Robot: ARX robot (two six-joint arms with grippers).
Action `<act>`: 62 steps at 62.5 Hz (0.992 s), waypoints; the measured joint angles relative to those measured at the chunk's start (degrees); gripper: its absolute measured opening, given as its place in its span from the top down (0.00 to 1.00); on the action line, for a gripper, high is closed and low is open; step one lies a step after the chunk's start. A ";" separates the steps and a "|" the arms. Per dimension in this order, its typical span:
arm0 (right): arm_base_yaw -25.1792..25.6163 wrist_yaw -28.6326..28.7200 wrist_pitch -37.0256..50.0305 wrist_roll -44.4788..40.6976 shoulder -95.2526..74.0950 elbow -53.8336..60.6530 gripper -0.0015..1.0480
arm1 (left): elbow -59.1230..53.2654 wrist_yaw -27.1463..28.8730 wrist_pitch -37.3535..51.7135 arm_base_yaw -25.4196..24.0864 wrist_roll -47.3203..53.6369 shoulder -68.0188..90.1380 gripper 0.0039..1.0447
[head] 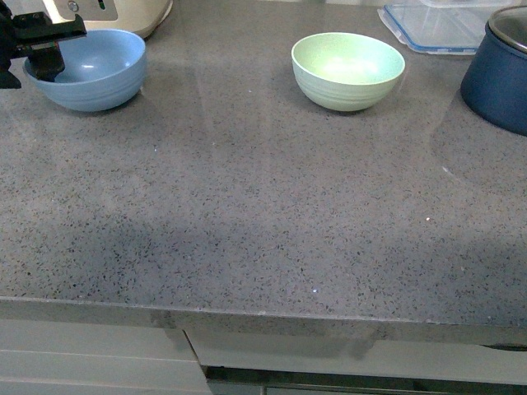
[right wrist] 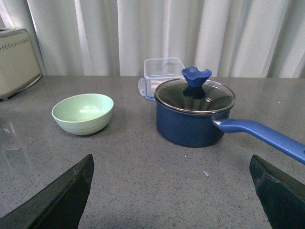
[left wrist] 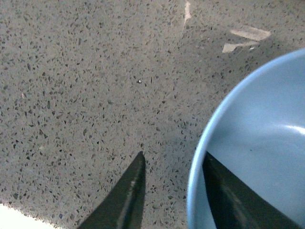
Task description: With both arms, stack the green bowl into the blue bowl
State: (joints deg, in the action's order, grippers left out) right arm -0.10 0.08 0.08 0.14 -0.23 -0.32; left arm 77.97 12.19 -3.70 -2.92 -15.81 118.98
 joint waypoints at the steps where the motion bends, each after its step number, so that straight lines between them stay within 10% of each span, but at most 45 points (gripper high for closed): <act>1: 0.00 0.00 0.00 -0.02 0.00 0.00 0.10 | -0.09 -0.04 -0.04 0.00 -0.09 -0.04 0.70; 11: 0.00 -0.02 0.00 -0.02 0.00 0.00 0.10 | -0.87 0.28 -0.13 0.07 -2.34 -1.90 0.96; 62: 0.00 -0.02 0.00 -0.02 0.00 0.00 0.10 | 9.03 0.68 -4.09 10.21 -8.41 -0.96 0.96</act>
State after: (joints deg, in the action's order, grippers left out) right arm -0.10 0.05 0.08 0.12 -0.23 -0.32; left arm 87.00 12.86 -7.79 7.29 -24.23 118.02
